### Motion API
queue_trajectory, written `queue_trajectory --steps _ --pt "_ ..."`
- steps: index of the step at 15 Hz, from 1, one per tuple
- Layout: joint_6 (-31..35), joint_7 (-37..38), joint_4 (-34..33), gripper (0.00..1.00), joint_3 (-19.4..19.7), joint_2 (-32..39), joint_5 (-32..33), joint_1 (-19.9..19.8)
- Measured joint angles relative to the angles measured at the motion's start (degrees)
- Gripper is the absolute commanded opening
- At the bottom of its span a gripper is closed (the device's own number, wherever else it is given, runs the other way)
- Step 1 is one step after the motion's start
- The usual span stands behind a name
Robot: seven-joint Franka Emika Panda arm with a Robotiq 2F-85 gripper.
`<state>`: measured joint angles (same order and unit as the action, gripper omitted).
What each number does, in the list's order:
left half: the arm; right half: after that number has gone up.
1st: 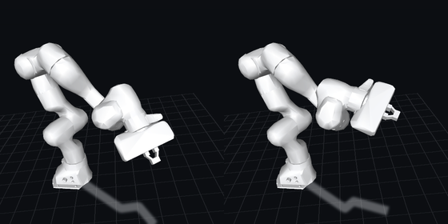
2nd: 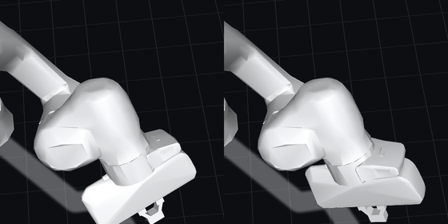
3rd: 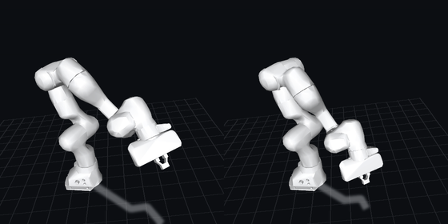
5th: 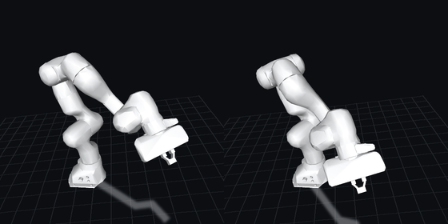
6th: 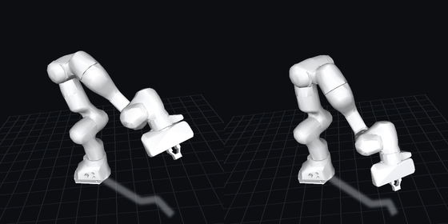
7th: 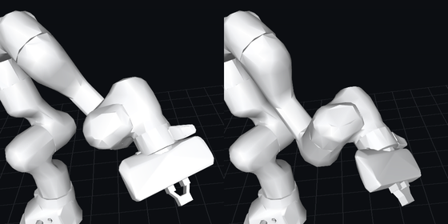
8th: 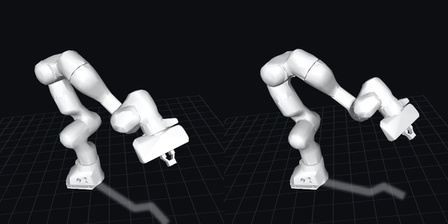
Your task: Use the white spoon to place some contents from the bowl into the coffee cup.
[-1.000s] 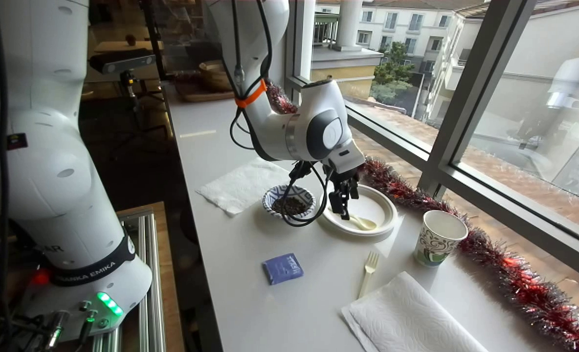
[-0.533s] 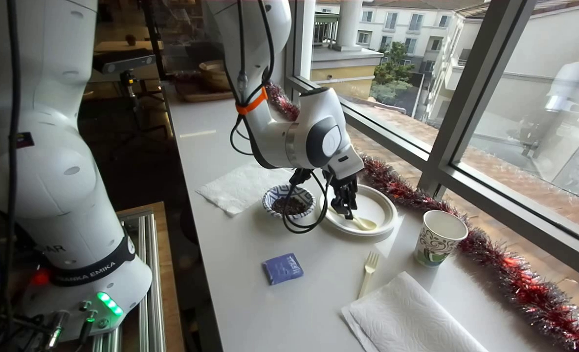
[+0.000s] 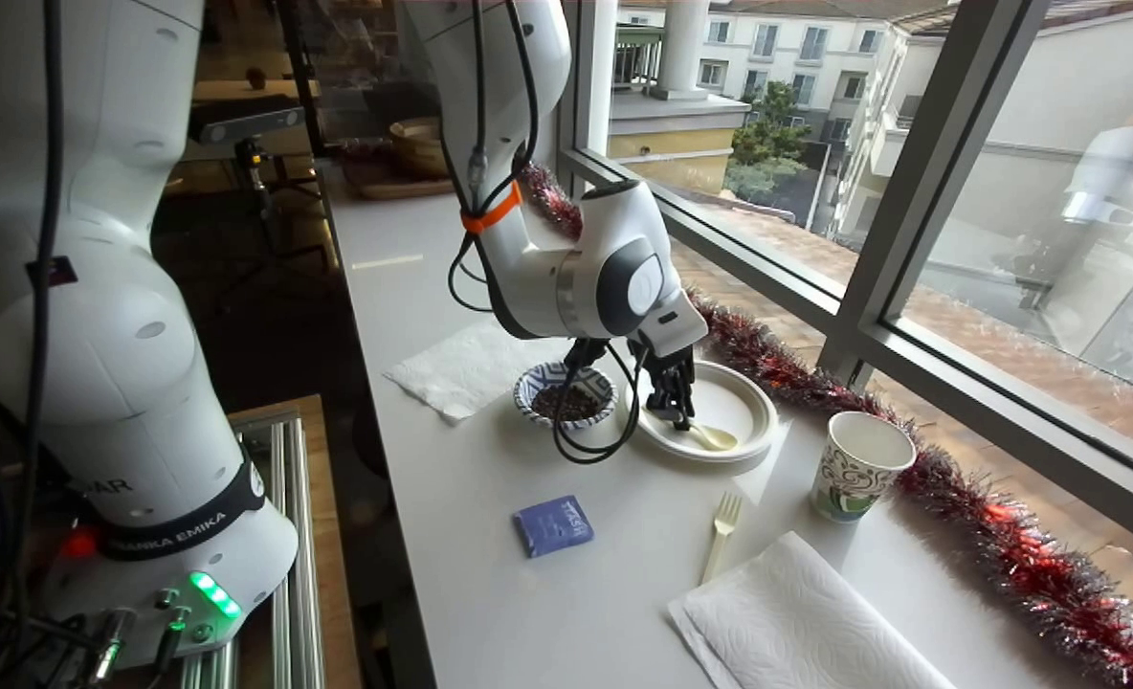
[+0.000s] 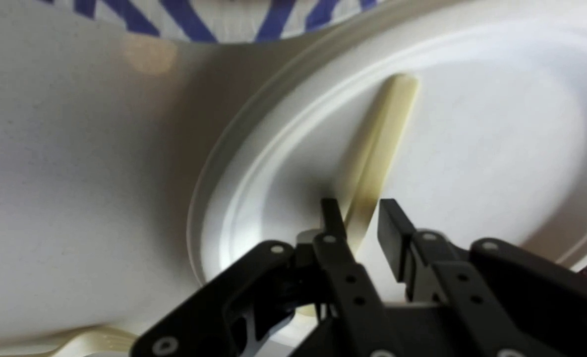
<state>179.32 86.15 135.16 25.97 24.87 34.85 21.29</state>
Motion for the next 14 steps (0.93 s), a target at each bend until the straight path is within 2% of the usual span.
queue_trajectory --steps 2,3,8,10,14 --pt "0.3 0.0 0.0 0.0 0.8 0.1 0.0 0.8" --pt "0.5 0.0 0.0 0.03 1.2 0.1 0.0 1.3" --pt "0.0 -0.1 0.5 0.03 4.0 -1.3 0.0 4.6" --pt "-2.3 -1.0 2.4 0.03 2.3 -4.6 0.0 4.2" --pt "-7.7 -6.1 8.6 0.03 -4.6 -14.1 -3.1 1.1"
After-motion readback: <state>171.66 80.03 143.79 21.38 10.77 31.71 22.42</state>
